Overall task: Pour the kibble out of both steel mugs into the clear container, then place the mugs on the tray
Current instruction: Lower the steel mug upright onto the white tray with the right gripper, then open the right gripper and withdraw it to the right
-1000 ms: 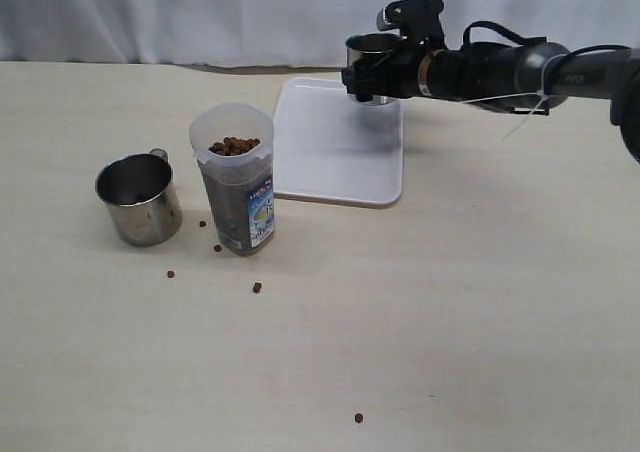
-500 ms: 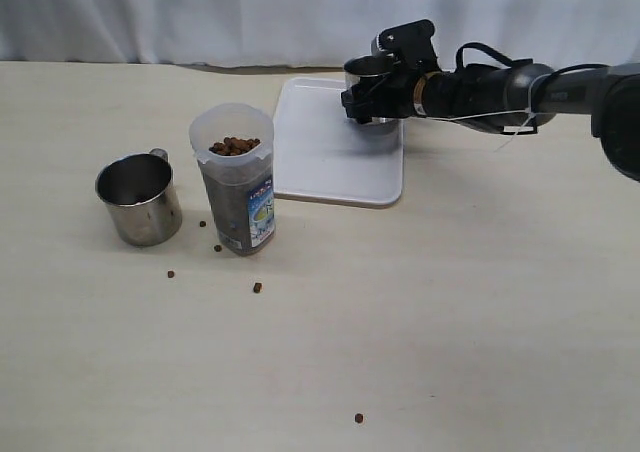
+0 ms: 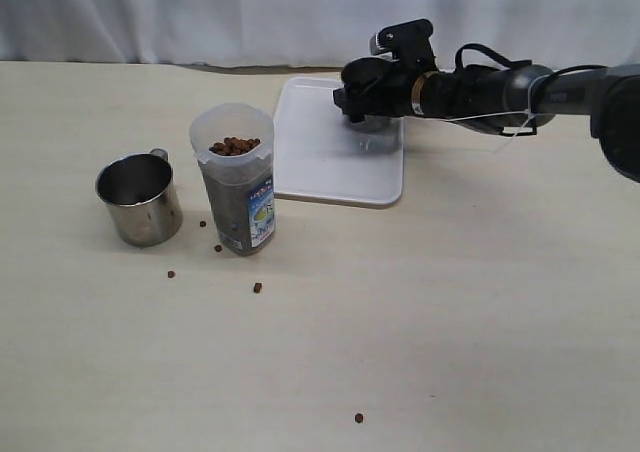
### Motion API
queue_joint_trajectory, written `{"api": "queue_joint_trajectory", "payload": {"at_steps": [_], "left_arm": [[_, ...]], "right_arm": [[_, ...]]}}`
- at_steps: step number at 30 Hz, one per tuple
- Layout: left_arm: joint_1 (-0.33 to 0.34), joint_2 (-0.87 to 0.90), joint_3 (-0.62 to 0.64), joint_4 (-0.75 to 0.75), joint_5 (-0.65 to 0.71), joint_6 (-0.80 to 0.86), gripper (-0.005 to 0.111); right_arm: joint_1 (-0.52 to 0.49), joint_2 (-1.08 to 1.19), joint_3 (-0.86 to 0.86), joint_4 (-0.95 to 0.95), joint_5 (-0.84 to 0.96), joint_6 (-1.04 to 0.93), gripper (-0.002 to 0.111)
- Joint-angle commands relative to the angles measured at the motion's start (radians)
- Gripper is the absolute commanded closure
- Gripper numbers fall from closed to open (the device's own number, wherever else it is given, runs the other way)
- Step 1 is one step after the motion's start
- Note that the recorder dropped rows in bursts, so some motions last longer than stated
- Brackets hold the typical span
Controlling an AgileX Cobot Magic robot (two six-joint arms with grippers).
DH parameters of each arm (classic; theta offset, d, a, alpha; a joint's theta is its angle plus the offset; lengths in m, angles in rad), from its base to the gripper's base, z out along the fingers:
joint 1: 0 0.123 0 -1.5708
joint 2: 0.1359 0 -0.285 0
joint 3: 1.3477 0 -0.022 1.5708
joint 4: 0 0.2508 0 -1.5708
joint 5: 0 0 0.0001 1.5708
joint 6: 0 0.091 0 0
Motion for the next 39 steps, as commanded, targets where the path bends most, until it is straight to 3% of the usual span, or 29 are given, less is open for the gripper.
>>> {"api": "queue_joint_trajectory", "payload": {"at_steps": [1,6,26,30,34,35,39], "left_arm": [[0.000,-0.004,0.003,0.002,-0.007,-0.003,0.107],[0.000,-0.004,0.003,0.002,-0.007,-0.003,0.107],[0.000,-0.004,0.003,0.002,-0.006,-0.003,0.107],[0.000,-0.004,0.003,0.002,-0.006,-0.003,0.107],[0.000,-0.004,0.003,0.002,-0.006,-0.003,0.107],[0.000,-0.004,0.003,0.002,-0.006,-0.003,0.107],[0.000,-0.004,0.003,0.002,-0.006,-0.003,0.107]], "right_arm": [[-0.003,0.000,-0.005,0.004,0.012,0.012,0.024],[-0.003,-0.015,-0.005,0.004,0.095,0.039,0.016],[-0.003,-0.166,0.000,-0.003,0.139,0.168,0.016],[-0.003,-0.327,0.084,-0.063,0.240,0.168,0.017],[-0.005,-0.541,0.263,-0.097,0.336,0.120,0.038],[-0.005,-0.609,0.326,-0.048,0.378,0.162,0.046],[0.000,-0.859,0.591,-0.025,0.423,0.021,0.075]]}}
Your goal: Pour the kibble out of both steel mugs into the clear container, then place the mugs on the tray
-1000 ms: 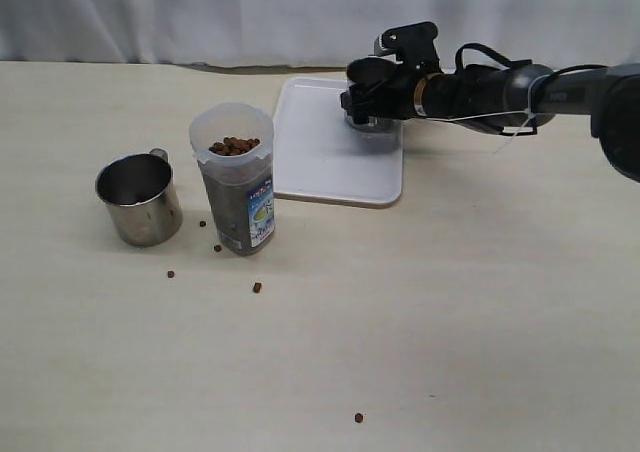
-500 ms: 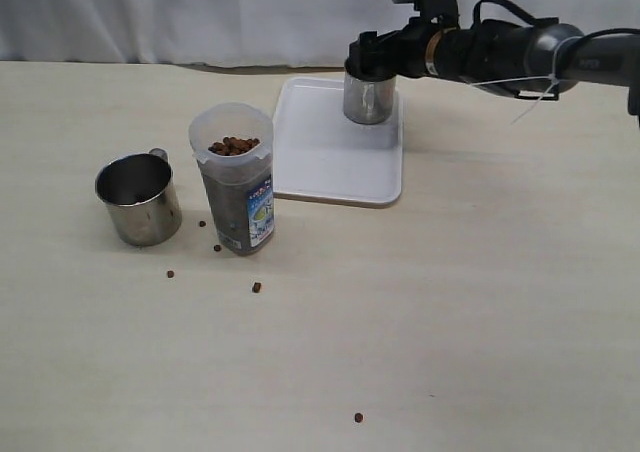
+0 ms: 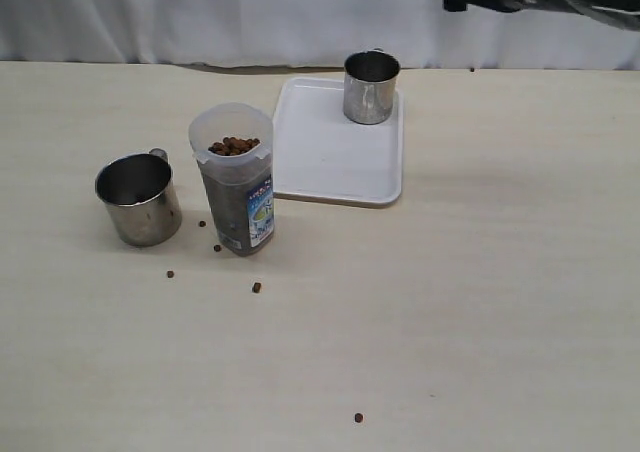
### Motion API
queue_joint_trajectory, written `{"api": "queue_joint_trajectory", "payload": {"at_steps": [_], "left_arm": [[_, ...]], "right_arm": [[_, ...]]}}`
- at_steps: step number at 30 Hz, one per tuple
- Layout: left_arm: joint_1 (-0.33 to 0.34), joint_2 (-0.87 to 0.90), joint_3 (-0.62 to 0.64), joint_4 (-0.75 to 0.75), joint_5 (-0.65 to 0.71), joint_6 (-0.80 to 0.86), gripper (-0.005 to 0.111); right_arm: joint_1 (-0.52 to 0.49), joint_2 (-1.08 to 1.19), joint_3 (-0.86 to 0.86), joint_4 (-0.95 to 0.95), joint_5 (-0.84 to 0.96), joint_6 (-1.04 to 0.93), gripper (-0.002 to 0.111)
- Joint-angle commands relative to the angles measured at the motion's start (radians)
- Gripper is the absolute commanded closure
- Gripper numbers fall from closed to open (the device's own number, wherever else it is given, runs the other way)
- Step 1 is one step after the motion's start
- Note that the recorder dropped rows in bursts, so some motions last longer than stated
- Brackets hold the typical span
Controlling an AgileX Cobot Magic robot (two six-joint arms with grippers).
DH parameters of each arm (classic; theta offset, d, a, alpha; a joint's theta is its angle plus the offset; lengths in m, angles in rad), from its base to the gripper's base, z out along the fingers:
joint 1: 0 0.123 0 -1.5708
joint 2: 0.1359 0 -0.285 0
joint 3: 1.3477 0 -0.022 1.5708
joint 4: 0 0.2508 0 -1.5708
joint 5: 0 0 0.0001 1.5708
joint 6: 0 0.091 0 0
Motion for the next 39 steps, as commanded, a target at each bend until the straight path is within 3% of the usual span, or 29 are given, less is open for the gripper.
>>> {"api": "queue_joint_trajectory", "payload": {"at_steps": [1,3,4,9,20,23,30,35,39], "left_arm": [[0.000,-0.004,0.003,0.002,-0.006,-0.003,0.107],[0.000,-0.004,0.003,0.002,-0.006,-0.003,0.107],[0.000,-0.004,0.003,0.002,-0.006,-0.003,0.107],[0.000,-0.004,0.003,0.002,-0.007,-0.003,0.107],[0.000,-0.004,0.003,0.002,-0.007,-0.003,0.107],[0.000,-0.004,0.003,0.002,-0.007,-0.003,0.107],[0.000,-0.004,0.003,0.002,-0.007,-0.003,0.107],[0.000,-0.004,0.003,0.002,-0.007,-0.003,0.107],[0.000,-0.004,0.003,-0.002,0.000,-0.003,0.107]], "right_arm": [[0.000,-0.238,0.250,0.014,0.022,-0.112,0.083],[-0.005,-0.370,0.411,0.014,-0.028,-0.112,0.102],[-0.009,-0.439,0.477,0.014,-0.060,-0.097,0.103],[-0.009,-0.673,0.714,0.050,-0.129,-0.037,0.103],[-0.018,-0.929,0.976,0.200,-0.162,-0.041,0.103],[-0.080,-1.052,1.080,0.228,-0.272,-0.038,0.103],[-0.229,-1.395,1.232,0.482,-0.345,-0.154,0.103],[-0.307,-1.597,1.305,0.482,-0.326,-0.211,0.103],[-0.334,-1.750,1.305,0.482,-0.179,-0.263,0.103]]}}
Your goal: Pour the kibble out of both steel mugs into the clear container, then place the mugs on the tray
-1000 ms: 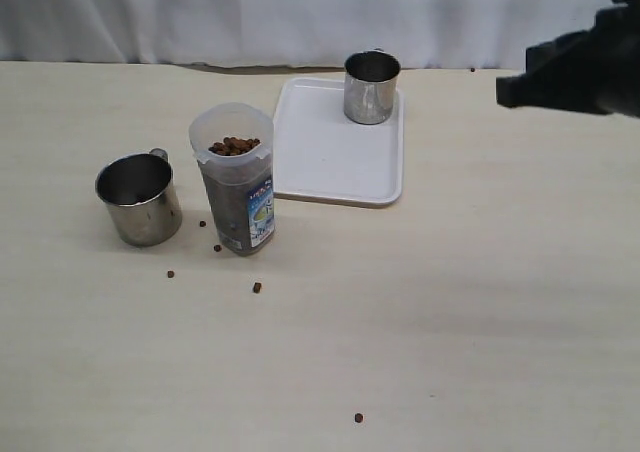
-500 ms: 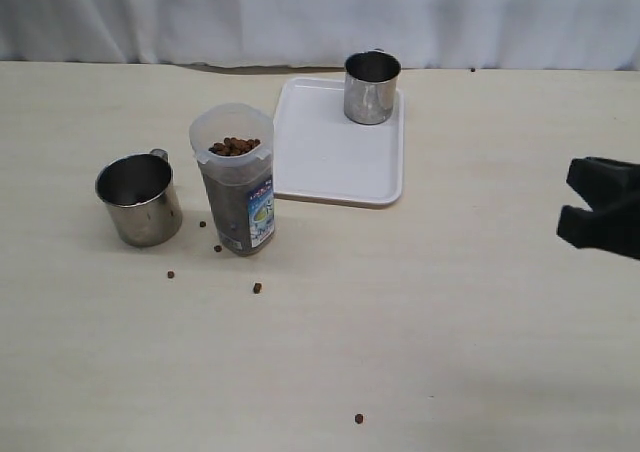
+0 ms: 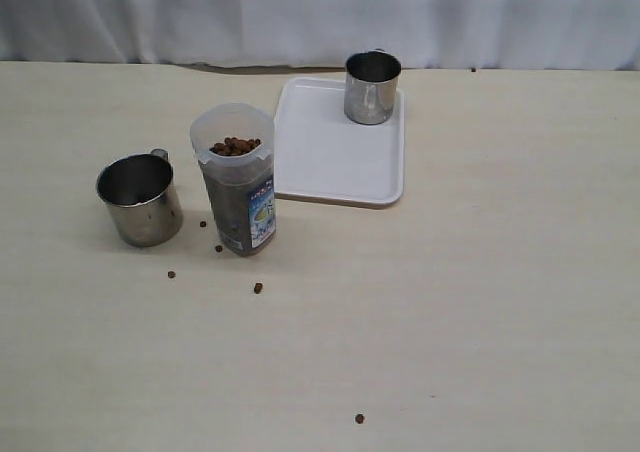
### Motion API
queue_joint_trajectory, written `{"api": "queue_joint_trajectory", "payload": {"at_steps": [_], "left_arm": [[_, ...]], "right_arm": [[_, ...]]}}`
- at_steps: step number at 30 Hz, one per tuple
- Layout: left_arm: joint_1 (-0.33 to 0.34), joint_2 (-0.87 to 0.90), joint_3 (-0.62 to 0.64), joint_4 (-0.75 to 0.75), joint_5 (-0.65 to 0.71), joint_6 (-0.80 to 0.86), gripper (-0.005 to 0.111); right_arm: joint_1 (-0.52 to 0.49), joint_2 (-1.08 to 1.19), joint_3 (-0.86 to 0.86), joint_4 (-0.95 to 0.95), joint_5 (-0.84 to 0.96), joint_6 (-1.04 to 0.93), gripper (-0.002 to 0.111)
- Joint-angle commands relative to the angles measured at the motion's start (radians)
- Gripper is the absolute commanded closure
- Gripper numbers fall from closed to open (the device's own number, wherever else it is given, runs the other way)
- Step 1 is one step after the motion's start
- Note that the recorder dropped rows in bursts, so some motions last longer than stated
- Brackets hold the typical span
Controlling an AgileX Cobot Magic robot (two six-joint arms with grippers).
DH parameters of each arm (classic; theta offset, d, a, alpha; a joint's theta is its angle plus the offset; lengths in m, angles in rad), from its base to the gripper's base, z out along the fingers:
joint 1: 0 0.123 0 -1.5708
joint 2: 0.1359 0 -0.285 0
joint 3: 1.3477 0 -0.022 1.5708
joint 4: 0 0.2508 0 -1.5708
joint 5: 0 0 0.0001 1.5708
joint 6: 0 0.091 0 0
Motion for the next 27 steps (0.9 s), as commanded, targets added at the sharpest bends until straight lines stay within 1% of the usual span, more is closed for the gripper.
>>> {"api": "queue_joint_trajectory", "payload": {"at_steps": [1,8,13,14,15,18,19,21,23,27], "left_arm": [[0.000,-0.004,0.003,-0.009,0.000,-0.003,0.107],[0.000,-0.004,0.003,-0.008,-0.005,-0.003,0.107],[0.000,-0.004,0.003,-0.008,-0.005,-0.003,0.107],[0.000,-0.004,0.003,-0.008,-0.005,-0.003,0.107],[0.000,-0.004,0.003,-0.008,-0.005,-0.003,0.107],[0.000,-0.004,0.003,-0.008,-0.005,-0.003,0.107],[0.000,-0.004,0.003,-0.008,-0.005,-0.003,0.107],[0.000,-0.004,0.003,-0.008,-0.005,-0.003,0.107],[0.000,-0.004,0.003,-0.008,-0.005,-0.003,0.107],[0.000,-0.004,0.003,-0.008,-0.005,-0.003,0.107]], "right_arm": [[-0.023,-0.134,0.004,0.005,0.102,-0.051,0.103],[-0.026,-0.120,0.004,0.012,0.123,-0.057,0.103],[-0.026,-0.120,0.004,0.014,0.133,-0.120,0.103],[-0.026,-0.120,0.004,0.042,0.154,-0.148,0.103],[-0.026,-0.120,0.004,0.126,0.173,-0.230,0.103],[-0.026,-0.120,0.004,0.477,0.221,-0.601,0.103],[-0.026,-0.120,0.004,0.567,0.230,-0.702,0.103],[-0.026,-0.120,0.004,0.646,0.232,-0.822,0.103],[-0.026,-0.120,0.004,0.640,0.236,-0.822,0.103],[-0.026,-0.120,0.004,0.554,0.253,-0.717,0.103]]}}
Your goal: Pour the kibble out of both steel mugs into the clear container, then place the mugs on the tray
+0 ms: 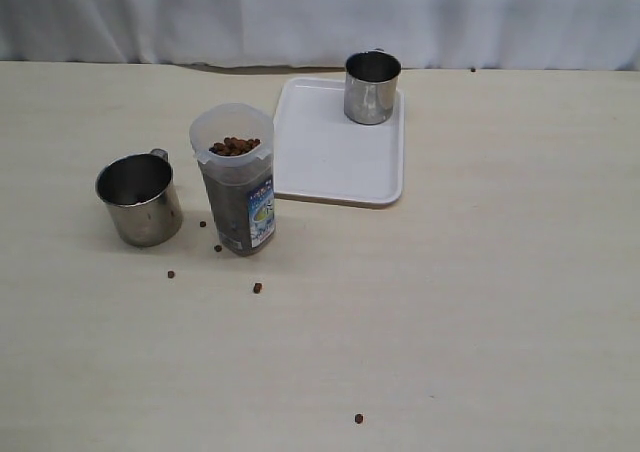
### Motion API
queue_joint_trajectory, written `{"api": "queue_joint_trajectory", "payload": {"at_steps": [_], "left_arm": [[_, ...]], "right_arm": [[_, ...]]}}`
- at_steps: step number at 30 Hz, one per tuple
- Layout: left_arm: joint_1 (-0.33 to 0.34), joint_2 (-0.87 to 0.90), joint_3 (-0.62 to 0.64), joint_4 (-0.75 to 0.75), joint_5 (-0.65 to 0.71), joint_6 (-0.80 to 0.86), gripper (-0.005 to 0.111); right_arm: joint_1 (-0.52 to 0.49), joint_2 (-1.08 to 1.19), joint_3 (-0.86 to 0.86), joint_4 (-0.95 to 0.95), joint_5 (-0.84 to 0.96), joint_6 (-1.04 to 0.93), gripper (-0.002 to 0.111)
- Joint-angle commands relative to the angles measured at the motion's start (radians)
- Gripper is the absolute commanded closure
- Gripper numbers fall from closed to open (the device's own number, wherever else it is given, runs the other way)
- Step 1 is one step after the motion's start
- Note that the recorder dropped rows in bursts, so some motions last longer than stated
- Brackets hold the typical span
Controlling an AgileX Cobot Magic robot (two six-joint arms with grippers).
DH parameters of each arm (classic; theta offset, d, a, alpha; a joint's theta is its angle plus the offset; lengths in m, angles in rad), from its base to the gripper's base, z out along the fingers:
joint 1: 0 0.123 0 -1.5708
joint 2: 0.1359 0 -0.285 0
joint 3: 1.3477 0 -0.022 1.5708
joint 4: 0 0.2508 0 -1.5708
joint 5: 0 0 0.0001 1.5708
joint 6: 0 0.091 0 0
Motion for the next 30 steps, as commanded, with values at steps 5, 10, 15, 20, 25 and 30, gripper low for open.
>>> {"api": "queue_joint_trajectory", "payload": {"at_steps": [5,10,15,20,25,30], "left_arm": [[0.000,-0.004,0.003,-0.006,-0.006,-0.003,0.107],[0.000,-0.004,0.003,-0.001,-0.009,-0.003,0.107],[0.000,-0.004,0.003,-0.001,-0.009,-0.003,0.107],[0.000,-0.004,0.003,-0.001,-0.009,-0.003,0.107],[0.000,-0.004,0.003,-0.001,-0.009,-0.003,0.107],[0.000,-0.004,0.003,0.023,-0.009,0.004,0.107]], "right_arm": [[-0.007,0.004,0.004,-0.041,0.029,0.047,0.103],[-0.007,0.004,0.004,-0.041,0.037,0.047,0.103],[-0.007,0.004,0.004,0.002,0.036,0.054,0.103],[-0.007,0.004,0.004,0.068,0.036,0.054,0.103],[-0.007,0.004,0.004,0.068,0.036,0.054,0.103],[-0.007,0.004,0.004,0.068,0.036,0.054,0.103]]}}
